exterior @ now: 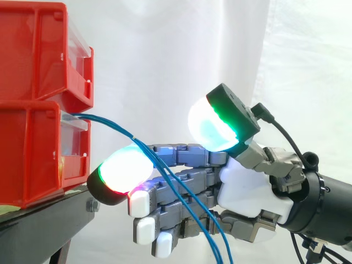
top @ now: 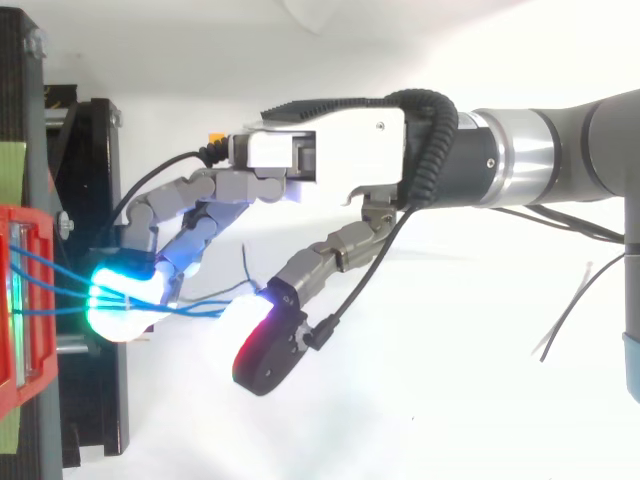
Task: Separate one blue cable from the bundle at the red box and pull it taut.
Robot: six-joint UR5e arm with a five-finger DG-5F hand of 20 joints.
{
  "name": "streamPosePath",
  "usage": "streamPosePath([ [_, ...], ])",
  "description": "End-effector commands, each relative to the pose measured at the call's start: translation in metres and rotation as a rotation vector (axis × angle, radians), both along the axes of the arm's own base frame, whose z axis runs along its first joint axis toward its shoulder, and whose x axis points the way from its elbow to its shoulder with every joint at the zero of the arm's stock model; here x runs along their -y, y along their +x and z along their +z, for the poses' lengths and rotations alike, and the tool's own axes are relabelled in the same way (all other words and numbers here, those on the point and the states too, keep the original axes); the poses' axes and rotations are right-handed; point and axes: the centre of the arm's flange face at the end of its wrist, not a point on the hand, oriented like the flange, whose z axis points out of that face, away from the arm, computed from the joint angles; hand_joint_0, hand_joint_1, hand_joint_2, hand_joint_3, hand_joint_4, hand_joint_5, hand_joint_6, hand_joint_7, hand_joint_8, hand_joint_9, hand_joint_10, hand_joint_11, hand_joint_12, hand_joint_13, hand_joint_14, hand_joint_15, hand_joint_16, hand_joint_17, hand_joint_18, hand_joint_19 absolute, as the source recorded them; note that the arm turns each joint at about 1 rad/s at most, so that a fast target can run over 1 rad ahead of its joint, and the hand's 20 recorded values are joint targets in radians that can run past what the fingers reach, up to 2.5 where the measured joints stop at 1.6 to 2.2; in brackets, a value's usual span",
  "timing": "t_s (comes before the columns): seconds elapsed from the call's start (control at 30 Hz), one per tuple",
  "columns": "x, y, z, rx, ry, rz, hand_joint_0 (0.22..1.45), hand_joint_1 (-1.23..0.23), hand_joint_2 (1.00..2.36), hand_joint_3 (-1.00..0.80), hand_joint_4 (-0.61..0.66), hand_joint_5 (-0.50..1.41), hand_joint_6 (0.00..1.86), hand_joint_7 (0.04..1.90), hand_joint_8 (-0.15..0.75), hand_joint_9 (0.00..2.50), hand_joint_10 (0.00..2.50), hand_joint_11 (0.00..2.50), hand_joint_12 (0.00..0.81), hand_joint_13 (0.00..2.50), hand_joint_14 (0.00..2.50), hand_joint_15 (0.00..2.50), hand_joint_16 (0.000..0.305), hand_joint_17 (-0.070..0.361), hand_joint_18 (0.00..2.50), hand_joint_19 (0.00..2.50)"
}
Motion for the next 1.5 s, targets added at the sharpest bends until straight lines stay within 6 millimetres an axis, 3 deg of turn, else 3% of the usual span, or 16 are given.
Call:
streamPosePath([
  [0.0, 0.002, 0.000, 0.000, 0.001, 0.000, -0.003, 0.64, -0.65, 1.01, -0.41, 0.27, -0.13, 0.50, 1.08, 0.290, 0.73, 0.01, 0.49, 0.355, 0.83, 0.02, 0.52, 0.051, 0.114, 0.69, 0.74],
  [0.27, 0.003, 0.000, 0.001, 0.003, -0.002, 0.003, 0.65, -0.65, 1.01, -0.40, 0.23, -0.11, 0.50, 1.19, 0.292, 0.75, 0.02, 0.53, 0.356, 0.84, 0.02, 0.53, 0.051, 0.114, 0.70, 0.75],
  [0.57, 0.003, 0.000, 0.001, 0.003, -0.002, 0.003, 0.63, -0.66, 1.01, -0.41, 0.20, -0.13, 0.63, 1.02, 0.297, 0.80, 0.02, 0.61, 0.362, 0.86, 0.02, 0.55, 0.050, 0.113, 0.71, 0.75],
  [0.93, 0.011, 0.001, 0.005, 0.011, -0.002, 0.005, 0.67, -0.71, 1.01, -0.19, 0.21, -0.16, 0.75, 0.82, 0.317, 0.84, 0.02, 0.69, 0.391, 0.90, 0.02, 0.56, 0.057, 0.128, 0.77, 0.73],
  [1.07, 0.015, 0.006, 0.016, 0.032, -0.009, 0.016, 0.67, -0.72, 1.01, -0.20, 0.20, -0.16, 0.78, 0.80, 0.315, 0.84, 0.02, 0.73, 0.393, 0.90, 0.02, 0.56, 0.057, 0.128, 0.77, 0.72],
  [1.47, 0.018, 0.004, 0.014, 0.018, -0.011, 0.017, 0.61, -0.68, 1.00, -0.41, 0.20, -0.17, 0.86, 0.81, 0.313, 0.88, 0.02, 0.83, 0.378, 0.89, 0.02, 0.59, 0.053, 0.118, 0.74, 0.76],
])
